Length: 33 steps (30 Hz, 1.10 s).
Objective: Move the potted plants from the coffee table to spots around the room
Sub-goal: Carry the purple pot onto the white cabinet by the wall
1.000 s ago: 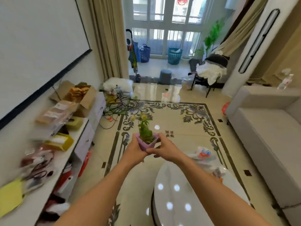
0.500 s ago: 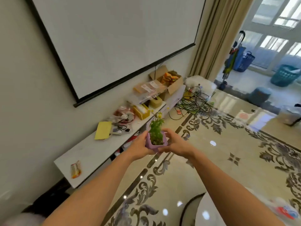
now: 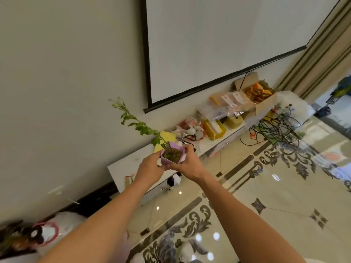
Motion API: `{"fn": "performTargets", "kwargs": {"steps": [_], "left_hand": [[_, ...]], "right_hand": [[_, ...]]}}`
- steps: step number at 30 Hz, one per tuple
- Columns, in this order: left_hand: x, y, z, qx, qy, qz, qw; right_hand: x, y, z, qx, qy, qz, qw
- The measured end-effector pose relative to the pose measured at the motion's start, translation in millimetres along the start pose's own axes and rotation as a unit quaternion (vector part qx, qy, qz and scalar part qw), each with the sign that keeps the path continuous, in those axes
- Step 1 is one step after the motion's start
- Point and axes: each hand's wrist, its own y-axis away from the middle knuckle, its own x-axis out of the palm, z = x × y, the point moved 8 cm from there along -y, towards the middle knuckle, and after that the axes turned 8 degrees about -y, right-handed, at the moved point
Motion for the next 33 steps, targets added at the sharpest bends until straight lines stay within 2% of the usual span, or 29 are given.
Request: {"fn": "performTargets", "kwargs": {"steps": [6,11,17,23,33], "left_hand": [[-16,-42,56,-0.049,0.015,-0.004,0.999],[-24,-74,120,-0.092,0.047,-0.044,0.994],[-11,-103,190,-0.112,0.043,-0.048,0.992],[34,-158,279,-0.083,0.021,0.003,0.996],[102,-233,419,-0.063,0.014,-0.083,0.994]], "right_hand": [[66,-73,-12,-0.009,-0.007,0.126,0.992],[120,-125,-31,-0.004,-0.036,0.192,0.981],[158,-172,-66,0.0,-0.002,0.206,0.979],[206,-247,-136,-0.034,0.063,0.245,0.967],[291,-344,-260,-0.125,0.051,0.266,0.954]]}}
